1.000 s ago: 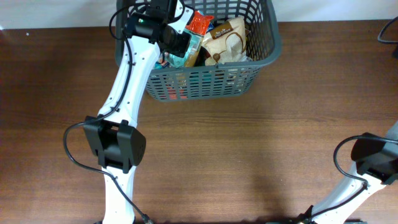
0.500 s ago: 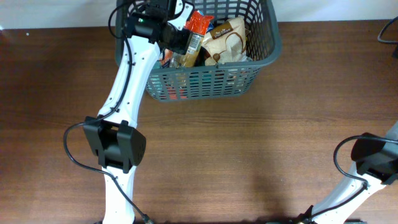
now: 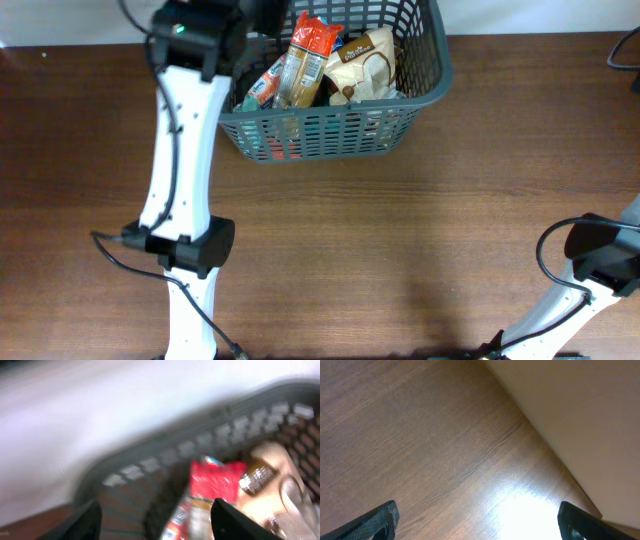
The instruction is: Pack container
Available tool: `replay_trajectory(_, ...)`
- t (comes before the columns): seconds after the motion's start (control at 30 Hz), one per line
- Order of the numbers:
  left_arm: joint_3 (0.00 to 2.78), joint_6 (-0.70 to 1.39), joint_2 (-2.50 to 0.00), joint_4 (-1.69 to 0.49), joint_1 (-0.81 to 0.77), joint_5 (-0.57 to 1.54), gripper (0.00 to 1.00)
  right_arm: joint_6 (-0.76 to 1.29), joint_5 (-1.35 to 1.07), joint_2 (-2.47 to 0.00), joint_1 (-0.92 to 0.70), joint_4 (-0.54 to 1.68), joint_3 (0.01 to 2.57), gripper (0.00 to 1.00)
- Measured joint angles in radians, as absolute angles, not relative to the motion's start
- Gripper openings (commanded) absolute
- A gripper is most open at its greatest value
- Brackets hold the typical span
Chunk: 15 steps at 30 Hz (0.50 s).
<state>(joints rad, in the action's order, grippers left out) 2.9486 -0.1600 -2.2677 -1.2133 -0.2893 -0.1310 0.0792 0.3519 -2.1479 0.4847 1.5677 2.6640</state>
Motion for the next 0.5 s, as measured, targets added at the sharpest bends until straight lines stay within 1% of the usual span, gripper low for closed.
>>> replay_trajectory(0.1, 3.087, -0.16, -2.265, -1.275, -0.29, -0.202, 0.64, 0.08, 0.352, -2.148, 0.485, 1.567, 2.664, 0.99)
replay_trajectory(0.17, 3.121, -0.159, -2.244, -1.299, -0.289, -0.246, 0.64, 0.079, 0.352, -2.148, 0.485, 1.567, 2.664, 0.99)
replay_trajectory(0.5, 3.127, -0.157, -2.113, -1.419, -0.287, -0.465, 0.64, 0.079, 0.352, -2.148, 0.485, 1.568, 2.664, 0.99)
